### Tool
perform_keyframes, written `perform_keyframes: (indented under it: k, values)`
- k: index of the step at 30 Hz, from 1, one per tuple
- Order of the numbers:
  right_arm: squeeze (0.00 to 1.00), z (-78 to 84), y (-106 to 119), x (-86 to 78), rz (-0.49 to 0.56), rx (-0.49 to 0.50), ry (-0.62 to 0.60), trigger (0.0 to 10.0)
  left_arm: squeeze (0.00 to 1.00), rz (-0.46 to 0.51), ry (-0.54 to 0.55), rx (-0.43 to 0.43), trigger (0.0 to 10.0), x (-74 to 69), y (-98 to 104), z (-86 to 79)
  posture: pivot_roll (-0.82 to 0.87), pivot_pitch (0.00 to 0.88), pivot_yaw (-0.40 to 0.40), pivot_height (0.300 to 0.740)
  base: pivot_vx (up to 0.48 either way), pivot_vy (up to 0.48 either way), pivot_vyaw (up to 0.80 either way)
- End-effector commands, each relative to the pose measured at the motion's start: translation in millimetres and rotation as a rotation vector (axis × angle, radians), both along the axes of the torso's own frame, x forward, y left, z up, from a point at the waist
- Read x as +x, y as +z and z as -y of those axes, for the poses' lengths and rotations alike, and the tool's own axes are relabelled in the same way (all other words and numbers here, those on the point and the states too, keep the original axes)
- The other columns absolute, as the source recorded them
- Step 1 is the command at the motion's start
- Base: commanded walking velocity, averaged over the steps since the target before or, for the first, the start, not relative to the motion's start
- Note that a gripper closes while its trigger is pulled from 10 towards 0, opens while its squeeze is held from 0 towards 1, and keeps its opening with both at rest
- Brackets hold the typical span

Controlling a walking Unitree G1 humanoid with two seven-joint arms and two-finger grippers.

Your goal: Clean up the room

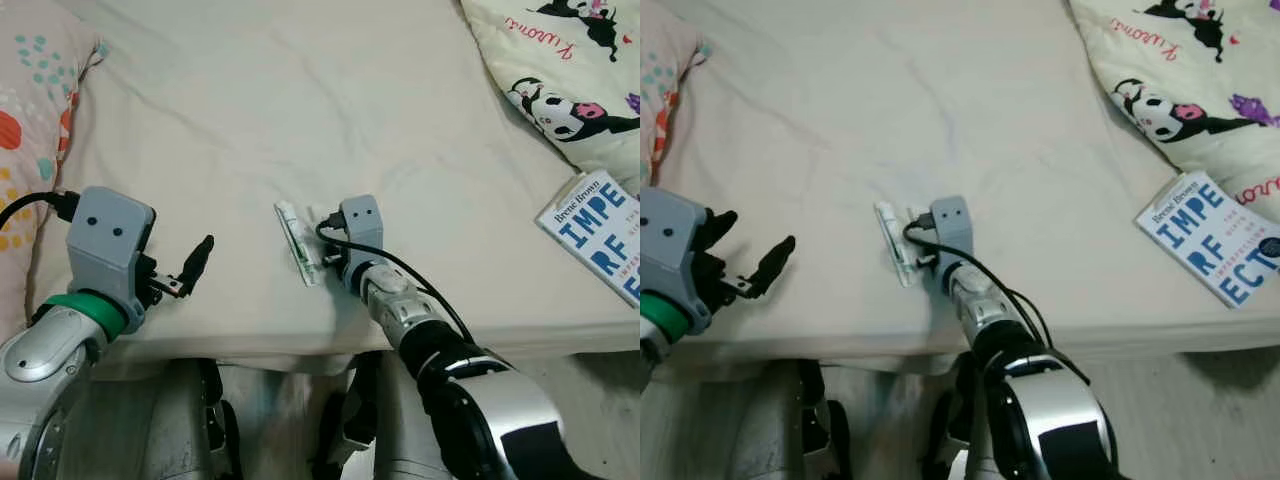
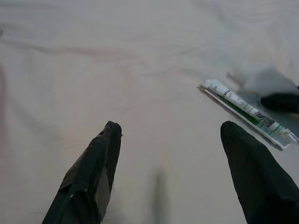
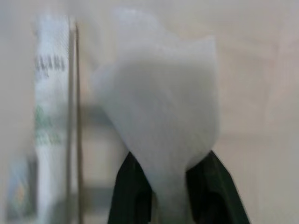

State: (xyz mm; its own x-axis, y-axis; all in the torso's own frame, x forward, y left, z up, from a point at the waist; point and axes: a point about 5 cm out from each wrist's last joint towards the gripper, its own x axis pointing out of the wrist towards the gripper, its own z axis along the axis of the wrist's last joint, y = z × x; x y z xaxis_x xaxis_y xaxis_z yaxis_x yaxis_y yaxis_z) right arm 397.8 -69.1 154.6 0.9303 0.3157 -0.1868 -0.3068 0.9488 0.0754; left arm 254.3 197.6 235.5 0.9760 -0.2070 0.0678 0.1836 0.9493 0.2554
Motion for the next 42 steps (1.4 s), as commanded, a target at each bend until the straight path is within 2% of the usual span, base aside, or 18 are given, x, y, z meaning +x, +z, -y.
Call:
perform_keyframes:
  k: [1, 4, 6, 7, 8, 9, 11, 12, 17, 18, 19, 27, 28, 29, 31, 32, 37, 42]
  values:
    - [0.0, -6.9, 4, -0.4, 0.012, 0.063, 0.02, 0.0, 0.0, -0.031, 0.001, -0.006, 10.0, -1.1, -7, 0.8, 0.19, 0.455, -0.04, 0.585, 0.0, 0.0, 0.0]
    - [0.0, -12.8, 7, -2.0, 0.038, 0.082, 0.066, 0.0, 0.0, -0.03, 0.004, -0.008, 10.0, -0.9, -7, 0.7, 0.18, 0.453, -0.042, 0.585, 0.0, 0.0, 0.0]
    - [0.0, -20.2, -6, -9.2, 0.026, 0.044, 0.119, 0.0, 0.0, -0.03, 0.005, -0.009, 10.0, 0.2, -8, 1.3, 0.18, 0.451, -0.04, 0.585, 0.0, 0.0, 0.0]
    - [0.0, -23.4, -12, -13.0, 0.02, 0.022, 0.141, 1.1, 0.0, -0.029, 0.003, -0.01, 10.0, 0.8, -8, 2.0, 0.18, 0.451, -0.04, 0.585, 0.0, 0.0, 0.0]
    - [0.0, -23.4, -12, -13.0, 0.02, 0.022, 0.141, 1.1, 0.0, -0.029, 0.003, -0.01, 10.0, 0.8, -8, 2.0, 0.18, 0.451, -0.04, 0.585, 0.0, 0.0, 0.0]
    - [0.0, -26.3, -19, -17.0, 0.015, 0.006, 0.16, 7.8, 0.0, -0.029, 0.002, -0.01, 10.0, 1.4, -8, 2.6, 0.18, 0.448, -0.039, 0.585, 0.0, 0.0, 0.0]
    - [0.0, -26.3, -19, -17.0, 0.015, 0.006, 0.16, 7.8, 0.0, -0.029, 0.002, -0.01, 10.0, 1.4, -8, 2.6, 0.18, 0.448, -0.039, 0.585, 0.0, 0.0, 0.0]
    - [0.0, -29.0, -25, -20.9, 0.02, -0.016, 0.178, 10.0, 0.0, -0.028, 0.0, -0.01, 10.0, 1.8, -8, 2.8, 0.18, 0.445, -0.037, 0.585, 0.0, 0.0, 0.0]
    - [0.0, -33.8, -33, -28.6, 0.046, -0.061, 0.221, 10.0, 0.0, -0.028, 0.001, -0.006, 10.0, 2.5, -9, 1.2, 0.18, 0.44, -0.035, 0.585, 0.0, 0.0, 0.0]
    - [0.7, -33.6, -36, -29.9, 0.042, -0.075, 0.224, 10.0, 0.0, -0.029, 0.002, -0.006, 10.0, 2.7, -9, 0.5, 0.17, 0.437, -0.033, 0.585, 0.0, 0.0, 0.0]
    - [1.0, -33.1, -39, -31.0, 0.032, -0.08, 0.225, 10.0, 0.0, -0.029, 0.003, -0.005, 10.0, 3.3, -9, 0.5, 0.17, 0.435, -0.032, 0.585, 0.0, 0.0, 0.0]
    - [1.0, -33.9, -37, -29.4, 0.005, -0.021, 0.21, 10.0, 0.0, -0.026, 0.003, -0.003, 10.0, 5.1, -9, 2.0, 0.17, 0.43, -0.032, 0.585, 0.0, 0.0, 0.0]
    - [0.71, -36.7, -35, -29.8, -0.001, -0.003, 0.225, 10.0, 0.0, -0.025, 0.003, -0.002, 10.0, 5.1, -9, 2.1, 0.17, 0.43, -0.032, 0.585, 0.0, 0.0, 0.0]
    - [0.0, -41.1, -34, -30.7, -0.017, 0.038, 0.24, 10.0, 0.0, -0.025, 0.004, -0.002, 10.0, 5.0, -9, 2.2, 0.18, 0.428, -0.033, 0.585, 0.0, 0.0, 0.0]
    - [0.0, -44.1, -34, -31.4, -0.029, 0.067, 0.251, 10.0, 0.0, -0.025, 0.005, -0.002, 10.0, 4.9, -10, 2.2, 0.18, 0.428, -0.034, 0.585, 0.0, 0.0, 0.0]
    - [0.0, -51.2, -27, -30.7, -0.048, 0.176, 0.242, 10.0, 0.0, -0.024, 0.006, -0.001, 10.0, 4.7, -10, 2.3, 0.18, 0.428, -0.035, 0.585, 0.0, 0.0, 0.0]
    - [0.0, -58.3, -11, -26.8, -0.052, 0.331, 0.211, 10.0, 0.0, -0.022, 0.009, 0.0, 10.0, 4.1, -10, 2.3, 0.18, 0.427, -0.037, 0.585, 0.0, 0.0, 0.0]
    - [0.0, -77.5, -5, -35.1, -0.034, 0.317, 0.303, 10.0, 0.0, -0.022, 0.011, 0.0, 10.0, 4.4, -10, 2.2, 0.17, 0.427, -0.038, 0.585, 0.0, 0.0, 0.0]
